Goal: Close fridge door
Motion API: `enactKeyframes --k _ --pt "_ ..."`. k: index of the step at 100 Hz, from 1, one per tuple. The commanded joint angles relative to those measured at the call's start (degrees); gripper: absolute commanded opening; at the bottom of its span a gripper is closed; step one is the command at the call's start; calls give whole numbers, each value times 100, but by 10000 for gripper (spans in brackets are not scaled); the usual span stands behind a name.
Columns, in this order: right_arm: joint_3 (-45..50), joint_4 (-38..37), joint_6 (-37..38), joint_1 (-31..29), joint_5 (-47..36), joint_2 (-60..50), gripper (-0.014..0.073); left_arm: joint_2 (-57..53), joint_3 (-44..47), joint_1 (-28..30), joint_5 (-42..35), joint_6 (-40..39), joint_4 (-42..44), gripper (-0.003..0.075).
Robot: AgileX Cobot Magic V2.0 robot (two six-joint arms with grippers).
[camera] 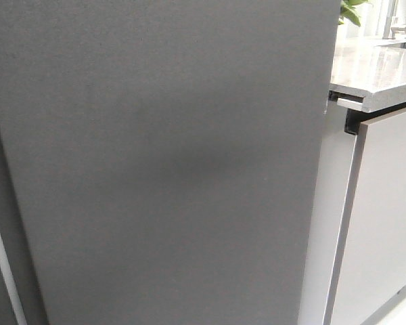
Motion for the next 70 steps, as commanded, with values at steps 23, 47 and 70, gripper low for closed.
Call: enactKeyframes --k 23,47,70 --pt "-137 73 23 -49 -90 -7 -44 -117 201 -17 -415 -29 -35 -20" --pt "-137 73 23 -49 -90 -7 -44 -117 201 -17 -415 -29 -35 -20" --pt "-137 16 23 -49 -597 -7 -44 -117 201 -17 -415 -29 -35 -20"
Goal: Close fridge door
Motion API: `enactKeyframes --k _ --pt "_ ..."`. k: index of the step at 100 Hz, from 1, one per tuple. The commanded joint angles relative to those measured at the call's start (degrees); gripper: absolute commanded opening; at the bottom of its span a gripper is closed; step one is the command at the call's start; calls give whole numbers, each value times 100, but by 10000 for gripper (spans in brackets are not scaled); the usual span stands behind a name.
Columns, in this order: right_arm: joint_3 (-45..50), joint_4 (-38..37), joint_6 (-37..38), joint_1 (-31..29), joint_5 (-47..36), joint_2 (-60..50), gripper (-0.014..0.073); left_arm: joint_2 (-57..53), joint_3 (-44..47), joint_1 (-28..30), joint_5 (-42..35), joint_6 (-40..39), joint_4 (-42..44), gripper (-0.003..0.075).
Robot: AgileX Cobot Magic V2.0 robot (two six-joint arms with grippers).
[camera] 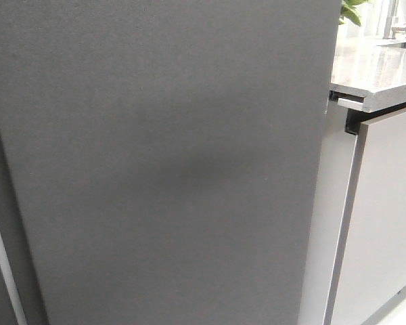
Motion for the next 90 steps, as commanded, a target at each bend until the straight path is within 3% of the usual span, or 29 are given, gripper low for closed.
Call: enactKeyframes --k 1,32,48,90 --pt "-151 77 9 -49 -637 1 -44 -117 201 -17 -415 -29 -35 -20" --pt "661 360 9 -81 -2195 -479 -45 -117 201 -17 -415 -29 -35 -20" --pt "1286 614 9 -443 -2207 -929 -44 -117 201 -17 -415 -29 -35 -20" --pt "1933 443 23 -448 -2217 -1158 -45 -117 201 -17 -415 -29 -35 -20"
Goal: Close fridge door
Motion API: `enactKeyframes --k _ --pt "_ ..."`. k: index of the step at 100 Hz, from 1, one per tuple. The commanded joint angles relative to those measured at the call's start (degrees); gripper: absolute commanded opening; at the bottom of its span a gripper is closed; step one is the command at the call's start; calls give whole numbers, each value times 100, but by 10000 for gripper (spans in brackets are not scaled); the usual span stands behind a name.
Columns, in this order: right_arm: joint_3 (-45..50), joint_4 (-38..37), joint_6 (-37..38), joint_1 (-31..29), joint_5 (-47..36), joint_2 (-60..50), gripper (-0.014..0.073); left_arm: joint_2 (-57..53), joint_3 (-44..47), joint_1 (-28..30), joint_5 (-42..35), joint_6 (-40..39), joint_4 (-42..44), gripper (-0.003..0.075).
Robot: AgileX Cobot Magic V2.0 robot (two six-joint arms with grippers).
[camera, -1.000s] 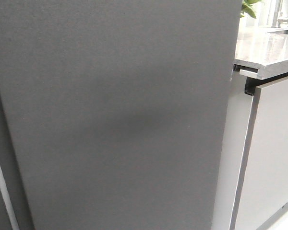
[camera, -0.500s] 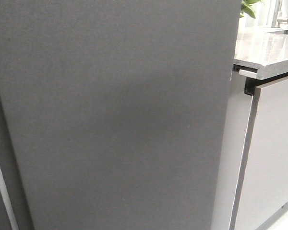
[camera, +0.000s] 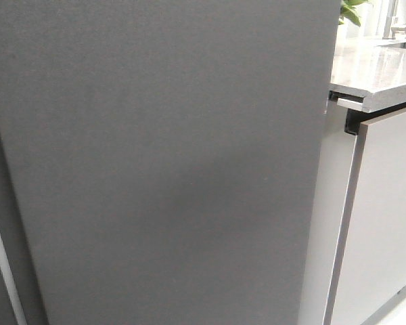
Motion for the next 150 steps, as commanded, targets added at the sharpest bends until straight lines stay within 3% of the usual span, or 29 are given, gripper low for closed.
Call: enactKeyframes --k 1,7,22,32,65,82,103,150 --pt "-59 -98 28 -33 -371 31 -44 -117 201 -17 -415 -29 -35 -20" --pt "22 -391 290 -33 -371 31 -44 -117 201 -17 -415 -29 -35 -20" --pt "276 -2184 2169 -33 -371 -55 -45 -117 201 -17 -415 -29 -35 -20" --pt "470 -2913 2857 -33 -441 -231 -45 -117 201 -17 -415 -29 -35 -20" --pt "1566 -2991 2915 -121 -958 -1403 -44 -117 201 -17 -415 -29 -35 -20" --pt "1946 -3695 3811 -310 -982 -1713 -44 -117 201 -17 -415 -29 -35 -20" --pt "2153 -4140 4021 -406 -1115 -1713 -45 -117 201 -17 -415 -29 -35 -20" --pt "2159 -4140 4045 -424 -977 -1713 -45 -117 201 -17 -415 -29 -35 -20"
